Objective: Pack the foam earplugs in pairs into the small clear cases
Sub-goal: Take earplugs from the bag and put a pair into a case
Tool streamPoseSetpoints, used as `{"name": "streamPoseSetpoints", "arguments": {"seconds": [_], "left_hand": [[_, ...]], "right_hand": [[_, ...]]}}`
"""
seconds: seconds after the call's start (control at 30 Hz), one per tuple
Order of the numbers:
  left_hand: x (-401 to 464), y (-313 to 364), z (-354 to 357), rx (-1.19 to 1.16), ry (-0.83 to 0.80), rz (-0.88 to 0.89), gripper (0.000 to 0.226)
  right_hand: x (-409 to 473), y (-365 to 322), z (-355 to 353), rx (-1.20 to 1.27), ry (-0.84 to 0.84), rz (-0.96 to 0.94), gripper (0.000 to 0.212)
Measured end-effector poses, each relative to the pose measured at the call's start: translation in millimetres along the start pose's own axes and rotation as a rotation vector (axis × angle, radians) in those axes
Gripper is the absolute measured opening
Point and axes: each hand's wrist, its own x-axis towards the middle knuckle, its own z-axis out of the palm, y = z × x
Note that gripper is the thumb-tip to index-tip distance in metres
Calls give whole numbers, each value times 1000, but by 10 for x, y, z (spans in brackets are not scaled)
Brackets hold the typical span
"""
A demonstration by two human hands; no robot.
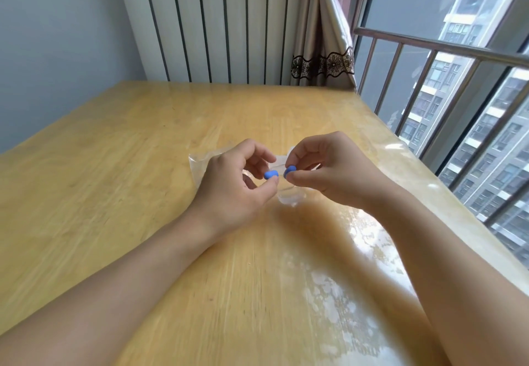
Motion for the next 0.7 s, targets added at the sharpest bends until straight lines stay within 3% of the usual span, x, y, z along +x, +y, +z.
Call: {"name": "streamPoseSetpoints", "arguments": {"seconds": [0.27,0.5,0.7], "left_hand": [[-8,35,-55,-179,-95,-101,23],[18,28,-100,-221,-130,-95,7],[34,-17,-99,-219,-140,-131,16]], "right_hand": [[-47,-42,-21,136,-143,99,4],[-62,-68,12,167,-21,84,7],[-64,-80,59,281,-52,100,8]]}}
